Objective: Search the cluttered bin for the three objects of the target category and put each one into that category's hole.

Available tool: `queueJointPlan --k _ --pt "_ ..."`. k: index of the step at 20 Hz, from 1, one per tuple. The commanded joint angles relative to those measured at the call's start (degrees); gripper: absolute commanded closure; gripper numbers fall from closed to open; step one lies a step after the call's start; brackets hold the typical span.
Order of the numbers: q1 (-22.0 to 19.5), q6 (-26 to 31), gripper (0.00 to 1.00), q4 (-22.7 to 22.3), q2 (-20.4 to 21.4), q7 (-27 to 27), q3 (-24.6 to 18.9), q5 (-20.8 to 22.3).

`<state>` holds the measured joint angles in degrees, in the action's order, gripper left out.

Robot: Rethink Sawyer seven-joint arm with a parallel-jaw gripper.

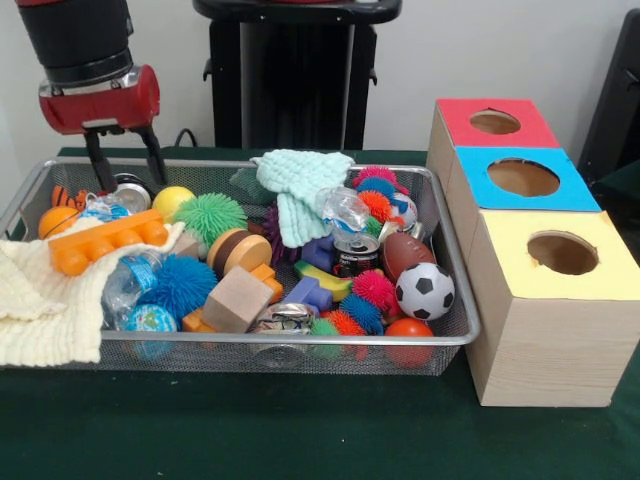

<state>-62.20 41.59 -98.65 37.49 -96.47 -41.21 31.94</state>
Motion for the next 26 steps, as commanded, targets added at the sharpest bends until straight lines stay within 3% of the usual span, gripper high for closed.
queueJointPlan --k 1,13,18,26 --pt "5.13 2.96 0.00 5.56 3.03 12.34 0.07 7.83" --pt "10.28 0.44 0.00 10.61 -1.78 8.71 3.17 13.36" --pt "11.39 0.31 0.00 11.76 -3.83 7.30 3.65 13.60" --pt "12.54 -2.56 0.00 8.11 2.32 3.47 6.23 16.18"
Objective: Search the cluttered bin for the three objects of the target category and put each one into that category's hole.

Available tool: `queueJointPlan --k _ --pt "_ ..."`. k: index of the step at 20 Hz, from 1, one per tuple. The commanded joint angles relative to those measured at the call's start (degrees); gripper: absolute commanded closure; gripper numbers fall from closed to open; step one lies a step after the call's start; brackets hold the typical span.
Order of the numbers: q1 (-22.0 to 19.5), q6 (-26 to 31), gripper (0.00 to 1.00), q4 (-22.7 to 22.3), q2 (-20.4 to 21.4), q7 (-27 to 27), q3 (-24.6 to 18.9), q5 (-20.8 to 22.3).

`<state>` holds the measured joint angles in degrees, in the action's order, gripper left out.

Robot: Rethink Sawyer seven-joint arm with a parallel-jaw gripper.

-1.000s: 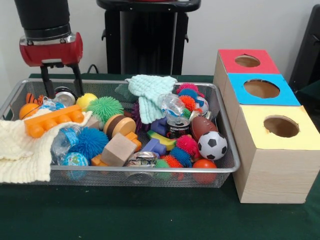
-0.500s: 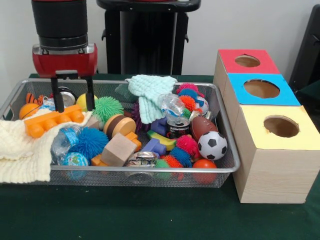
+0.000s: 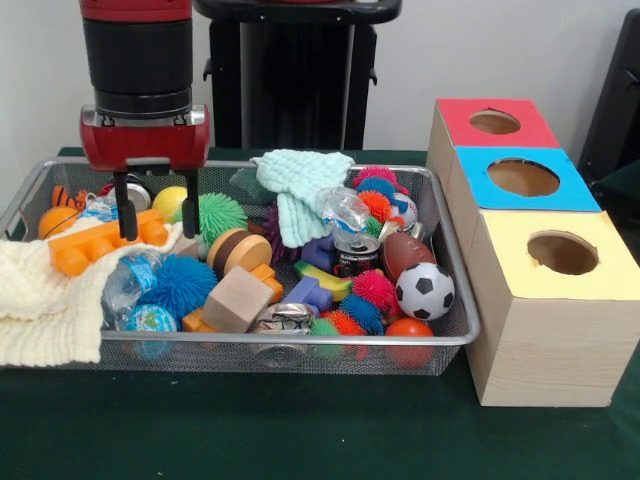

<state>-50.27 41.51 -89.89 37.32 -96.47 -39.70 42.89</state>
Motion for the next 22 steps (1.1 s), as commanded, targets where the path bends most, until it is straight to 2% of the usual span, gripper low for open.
queueJointPlan --k 1,6,11,22 --pt "0.13 -3.21 0.00 -1.20 3.02 3.30 4.83 5.41" --pt "-3.86 -6.31 0.00 -2.63 1.67 4.70 4.00 4.58" --pt "-5.41 -7.87 0.00 -4.54 2.08 4.34 3.68 3.85" --pt "1.58 -13.05 0.00 -1.47 -1.29 -1.96 10.34 9.38"
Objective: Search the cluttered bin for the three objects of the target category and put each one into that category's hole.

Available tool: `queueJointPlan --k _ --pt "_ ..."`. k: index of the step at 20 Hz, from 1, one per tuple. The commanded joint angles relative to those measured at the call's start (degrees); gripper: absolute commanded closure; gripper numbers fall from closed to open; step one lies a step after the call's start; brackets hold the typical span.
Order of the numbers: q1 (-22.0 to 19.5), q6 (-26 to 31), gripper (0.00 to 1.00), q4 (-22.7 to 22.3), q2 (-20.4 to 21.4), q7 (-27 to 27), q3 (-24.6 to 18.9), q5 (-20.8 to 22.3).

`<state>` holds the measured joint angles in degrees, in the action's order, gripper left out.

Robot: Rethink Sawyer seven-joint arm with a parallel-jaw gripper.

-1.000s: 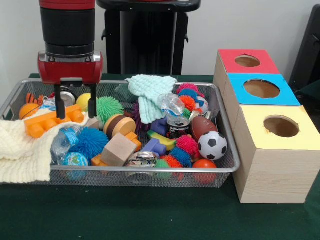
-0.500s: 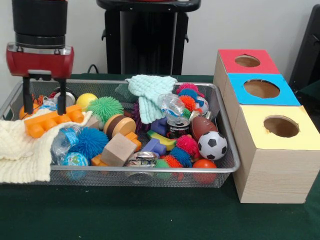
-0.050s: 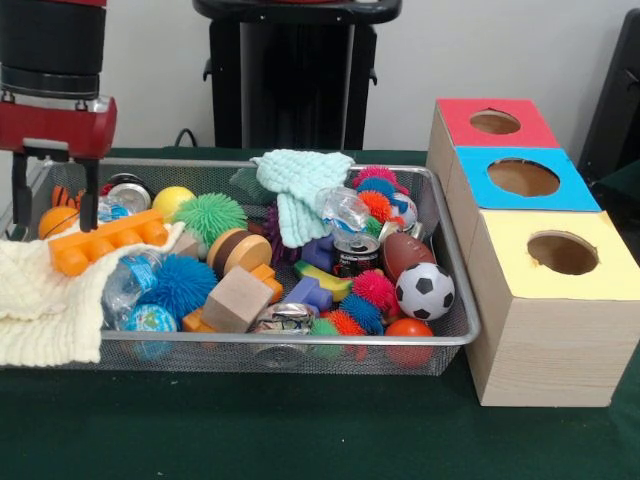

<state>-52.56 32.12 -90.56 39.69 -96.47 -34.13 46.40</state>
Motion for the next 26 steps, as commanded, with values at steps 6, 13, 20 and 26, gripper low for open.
queueJointPlan --k 6,13,20,26 --pt "8.17 -6.46 0.00 2.05 -6.52 -4.90 8.99 8.10" --pt "5.02 -1.48 0.00 3.93 -11.19 4.77 6.70 3.98" --pt "2.19 4.19 0.00 7.13 -17.88 11.32 5.07 1.14" --pt "0.74 3.79 0.00 6.68 -18.87 12.83 4.25 0.80"
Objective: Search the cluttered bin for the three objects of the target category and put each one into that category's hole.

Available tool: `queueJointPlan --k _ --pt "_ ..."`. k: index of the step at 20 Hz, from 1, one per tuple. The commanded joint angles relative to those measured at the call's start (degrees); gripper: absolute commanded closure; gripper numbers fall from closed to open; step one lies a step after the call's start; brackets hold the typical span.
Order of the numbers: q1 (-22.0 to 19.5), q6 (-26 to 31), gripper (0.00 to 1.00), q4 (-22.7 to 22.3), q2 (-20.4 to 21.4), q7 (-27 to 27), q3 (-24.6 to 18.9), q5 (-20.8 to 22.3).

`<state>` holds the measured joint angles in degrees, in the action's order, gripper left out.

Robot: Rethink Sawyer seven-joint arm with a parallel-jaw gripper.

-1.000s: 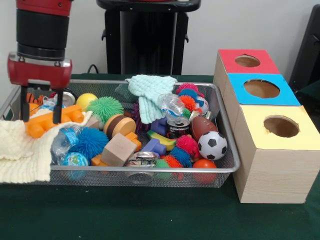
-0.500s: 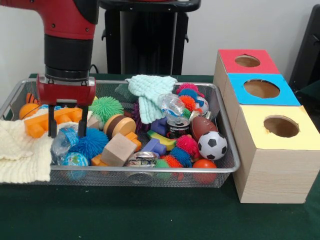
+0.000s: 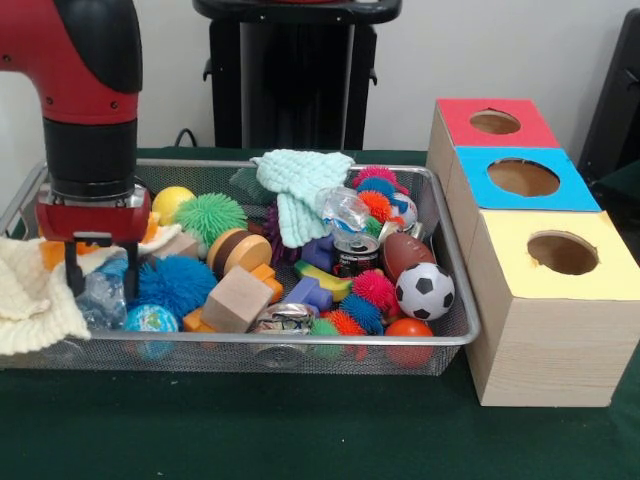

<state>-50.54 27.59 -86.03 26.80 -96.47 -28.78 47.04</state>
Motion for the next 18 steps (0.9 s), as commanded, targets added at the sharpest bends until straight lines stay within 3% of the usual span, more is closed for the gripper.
queueJointPlan --k 1,8,9,14,18 --pt "-1.29 7.90 0.00 2.14 -6.16 12.83 -1.00 0.40" --pt "-1.74 3.73 0.00 2.41 -8.00 12.95 -1.37 2.53" --pt "-2.49 2.39 1.00 1.67 -8.05 12.43 -1.96 2.36" --pt "-3.00 -1.91 1.00 -0.27 -7.63 8.60 -2.15 2.57" --pt "-0.62 -0.65 1.00 -0.61 -5.87 6.96 -0.40 3.14"
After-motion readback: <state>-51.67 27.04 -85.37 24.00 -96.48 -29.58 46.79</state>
